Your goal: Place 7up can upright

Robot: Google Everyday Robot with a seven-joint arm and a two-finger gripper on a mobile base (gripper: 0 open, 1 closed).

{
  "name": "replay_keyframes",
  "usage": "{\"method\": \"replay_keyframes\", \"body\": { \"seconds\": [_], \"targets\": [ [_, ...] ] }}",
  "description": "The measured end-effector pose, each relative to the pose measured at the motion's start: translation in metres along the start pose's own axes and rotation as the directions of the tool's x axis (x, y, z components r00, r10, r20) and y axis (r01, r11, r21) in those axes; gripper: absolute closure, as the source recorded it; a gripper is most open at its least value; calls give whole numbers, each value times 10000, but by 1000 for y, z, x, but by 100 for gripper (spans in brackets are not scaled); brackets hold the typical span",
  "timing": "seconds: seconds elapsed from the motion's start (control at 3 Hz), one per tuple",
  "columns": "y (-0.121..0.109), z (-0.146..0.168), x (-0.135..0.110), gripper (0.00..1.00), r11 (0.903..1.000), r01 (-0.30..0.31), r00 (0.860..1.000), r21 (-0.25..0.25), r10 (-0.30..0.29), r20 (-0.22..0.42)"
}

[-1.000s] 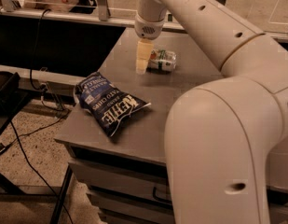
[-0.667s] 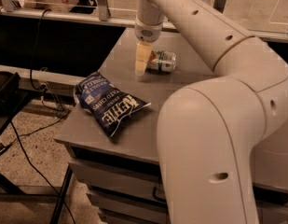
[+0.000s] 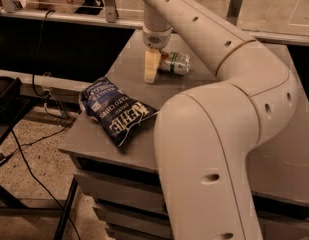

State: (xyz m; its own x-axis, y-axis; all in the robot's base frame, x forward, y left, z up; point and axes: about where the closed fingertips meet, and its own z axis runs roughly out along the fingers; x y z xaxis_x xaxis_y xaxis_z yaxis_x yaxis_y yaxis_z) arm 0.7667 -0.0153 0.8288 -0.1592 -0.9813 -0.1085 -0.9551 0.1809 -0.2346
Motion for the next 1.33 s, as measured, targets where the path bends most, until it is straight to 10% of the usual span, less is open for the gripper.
{"method": "replay_keyframes", "body": {
  "seconds": [0.67, 1.33],
  "targets": [
    [-2, -10, -1, 96, 10000, 1, 10000, 2, -1, 0],
    [-5, -35, 13, 100, 9999, -4, 9966, 128, -6, 828]
  ]
}}
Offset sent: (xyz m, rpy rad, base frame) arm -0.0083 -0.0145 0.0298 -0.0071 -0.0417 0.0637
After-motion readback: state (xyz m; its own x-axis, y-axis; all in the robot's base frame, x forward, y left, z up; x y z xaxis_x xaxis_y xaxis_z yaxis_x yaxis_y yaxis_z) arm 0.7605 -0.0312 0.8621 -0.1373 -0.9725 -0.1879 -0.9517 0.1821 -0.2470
